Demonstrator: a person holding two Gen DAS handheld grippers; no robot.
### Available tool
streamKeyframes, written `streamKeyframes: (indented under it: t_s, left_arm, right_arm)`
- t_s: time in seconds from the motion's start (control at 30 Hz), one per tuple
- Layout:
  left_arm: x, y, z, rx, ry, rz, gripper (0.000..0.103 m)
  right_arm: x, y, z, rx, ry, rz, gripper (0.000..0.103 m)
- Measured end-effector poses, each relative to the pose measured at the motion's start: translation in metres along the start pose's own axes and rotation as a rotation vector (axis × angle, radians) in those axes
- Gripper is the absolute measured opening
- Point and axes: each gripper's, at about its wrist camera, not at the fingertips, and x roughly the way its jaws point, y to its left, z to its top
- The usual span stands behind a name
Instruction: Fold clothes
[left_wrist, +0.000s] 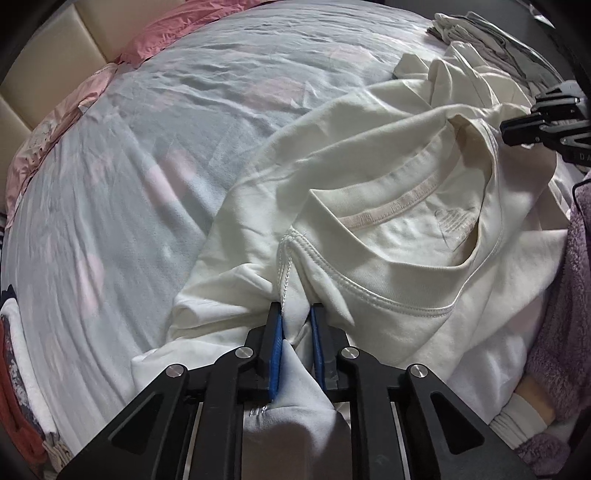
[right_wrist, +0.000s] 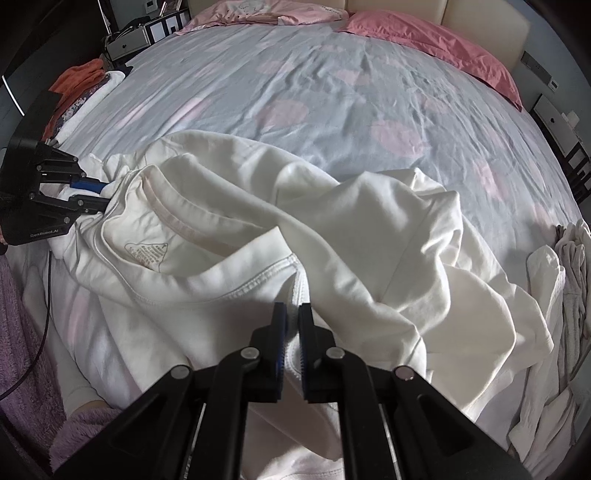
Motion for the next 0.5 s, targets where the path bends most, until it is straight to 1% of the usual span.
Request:
streamKeyframes:
  t_s: [0.07, 0.17, 0.23, 0.3, 0.33, 0.4, 0.5]
  left_arm:
    - [-0.016, 0.001, -0.001, -0.034, -0.037, 0.005, 0.014]
    - [-0.040, 0.000, -0.006, -0.073, -0.095, 0.015, 0.013]
    - [-0.054, 0.000, -0.008, -0.091, -0.126, 0.025, 0.013]
    - [-0.062, 0.007, -0.007, -0.106, -0.139, 0.037, 0.013]
    - [-0.065, 0.008, -0.009, -0.114, -0.142, 0.047, 0.013]
    - [-0.064, 0.016, -0.009, -0.132, -0.147, 0.058, 0.013]
    - [-0.064, 0.016, -0.005, -0.147, -0.159, 0.062, 0.013]
  right_arm:
    - [-0.005, -0.004, -0.001, 0.018, -0.016, -0.001, 0.004]
    - [-0.014, -0.009, -0.002, 0.048, -0.041, 0.002, 0.004]
    - [-0.021, -0.012, -0.003, 0.062, -0.058, 0.033, 0.004]
    - [-0.027, -0.015, -0.005, 0.078, -0.065, 0.072, 0.004]
    - [-0.029, -0.016, -0.006, 0.086, -0.064, 0.093, 0.006]
    - [-0.032, -0.020, -0.008, 0.101, -0.055, 0.104, 0.007]
    - [-0.035, -0.029, -0.006, 0.113, -0.027, 0.129, 0.015]
